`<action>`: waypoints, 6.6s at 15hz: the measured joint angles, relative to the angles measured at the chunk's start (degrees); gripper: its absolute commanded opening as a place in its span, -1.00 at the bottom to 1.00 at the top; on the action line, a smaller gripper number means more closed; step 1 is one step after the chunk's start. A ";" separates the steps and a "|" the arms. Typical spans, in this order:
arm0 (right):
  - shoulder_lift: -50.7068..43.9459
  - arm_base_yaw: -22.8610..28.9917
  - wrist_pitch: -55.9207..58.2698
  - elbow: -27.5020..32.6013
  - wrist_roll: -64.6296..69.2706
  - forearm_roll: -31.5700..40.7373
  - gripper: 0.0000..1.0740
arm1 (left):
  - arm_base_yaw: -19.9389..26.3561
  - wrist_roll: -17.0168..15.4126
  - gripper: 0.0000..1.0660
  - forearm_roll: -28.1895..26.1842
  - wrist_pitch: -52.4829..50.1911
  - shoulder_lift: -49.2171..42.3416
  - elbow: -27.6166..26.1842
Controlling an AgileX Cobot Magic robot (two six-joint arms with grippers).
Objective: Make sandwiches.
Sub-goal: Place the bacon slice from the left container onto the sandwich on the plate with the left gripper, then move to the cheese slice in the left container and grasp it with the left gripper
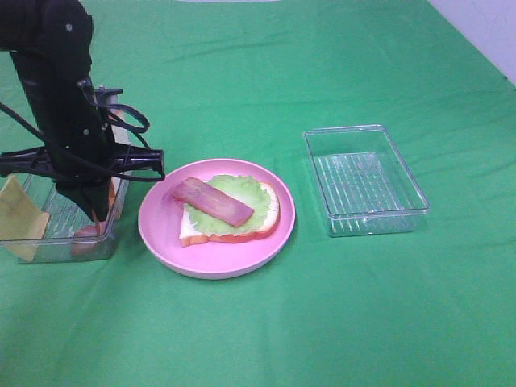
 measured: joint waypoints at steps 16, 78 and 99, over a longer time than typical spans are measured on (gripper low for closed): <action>0.00 0.00 0.00 0.00 0.00 0.00 0.71 | 0.00 25.15 -1.00 -35.47 -11.00 -12.26 -4.70; 0.00 0.00 0.00 0.00 0.00 0.00 0.71 | 23.43 24.75 0.88 -3.61 5.90 -9.05 0.40; 0.00 0.00 0.00 0.00 0.00 0.00 0.71 | 24.35 26.76 0.01 -6.13 -1.83 1.60 0.40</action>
